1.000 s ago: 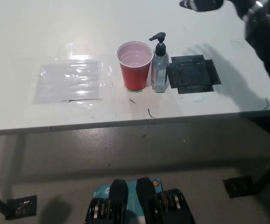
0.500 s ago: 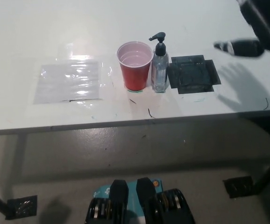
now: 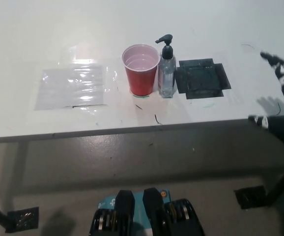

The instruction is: The robot uses its right hand to press the hand soap kept in the middle of the table to get liquid hand soap out

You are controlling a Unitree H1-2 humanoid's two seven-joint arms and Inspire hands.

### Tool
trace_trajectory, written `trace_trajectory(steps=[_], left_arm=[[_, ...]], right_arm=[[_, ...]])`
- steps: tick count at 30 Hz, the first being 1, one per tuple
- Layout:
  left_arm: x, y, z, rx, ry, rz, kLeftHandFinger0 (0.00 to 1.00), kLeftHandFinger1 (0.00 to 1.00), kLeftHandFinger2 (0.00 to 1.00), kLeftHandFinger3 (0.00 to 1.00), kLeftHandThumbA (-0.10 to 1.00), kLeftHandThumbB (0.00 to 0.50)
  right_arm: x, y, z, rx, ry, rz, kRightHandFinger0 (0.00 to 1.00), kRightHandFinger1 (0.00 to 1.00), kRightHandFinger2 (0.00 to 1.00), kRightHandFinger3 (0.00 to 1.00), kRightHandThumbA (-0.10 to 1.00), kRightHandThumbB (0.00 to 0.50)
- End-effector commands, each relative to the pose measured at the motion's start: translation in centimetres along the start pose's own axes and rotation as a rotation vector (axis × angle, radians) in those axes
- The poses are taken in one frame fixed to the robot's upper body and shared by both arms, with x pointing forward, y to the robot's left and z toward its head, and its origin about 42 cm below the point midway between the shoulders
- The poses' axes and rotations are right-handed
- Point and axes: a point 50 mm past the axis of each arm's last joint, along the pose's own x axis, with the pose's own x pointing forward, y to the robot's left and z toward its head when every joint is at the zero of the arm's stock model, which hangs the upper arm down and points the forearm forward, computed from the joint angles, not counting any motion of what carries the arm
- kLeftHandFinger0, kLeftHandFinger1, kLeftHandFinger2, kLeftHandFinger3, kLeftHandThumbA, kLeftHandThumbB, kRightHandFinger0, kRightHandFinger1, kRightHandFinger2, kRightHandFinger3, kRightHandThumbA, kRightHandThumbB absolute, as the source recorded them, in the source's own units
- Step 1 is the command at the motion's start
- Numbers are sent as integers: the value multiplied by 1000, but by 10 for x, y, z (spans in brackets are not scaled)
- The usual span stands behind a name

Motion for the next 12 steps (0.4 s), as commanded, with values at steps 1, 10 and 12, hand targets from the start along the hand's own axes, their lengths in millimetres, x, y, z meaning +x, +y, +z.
trace_trajectory(steps=[1,10,12], left_arm=[[-7,13,3,2,-5,67,1000,1000,1000,931,1000,67],[-7,14,2,1,-4,77,1000,1000,1000,921,1000,81],[-6,13,2,-4,-7,79,1000,1000,1000,900,1000,76]], right_arm=[[-8,-7,-8,29,0,-99,1000,1000,1000,1000,1000,448],[-44,18,-35,81,87,-108,1000,1000,1000,1000,1000,425],[-51,23,-40,97,100,-116,1000,1000,1000,1000,1000,429]])
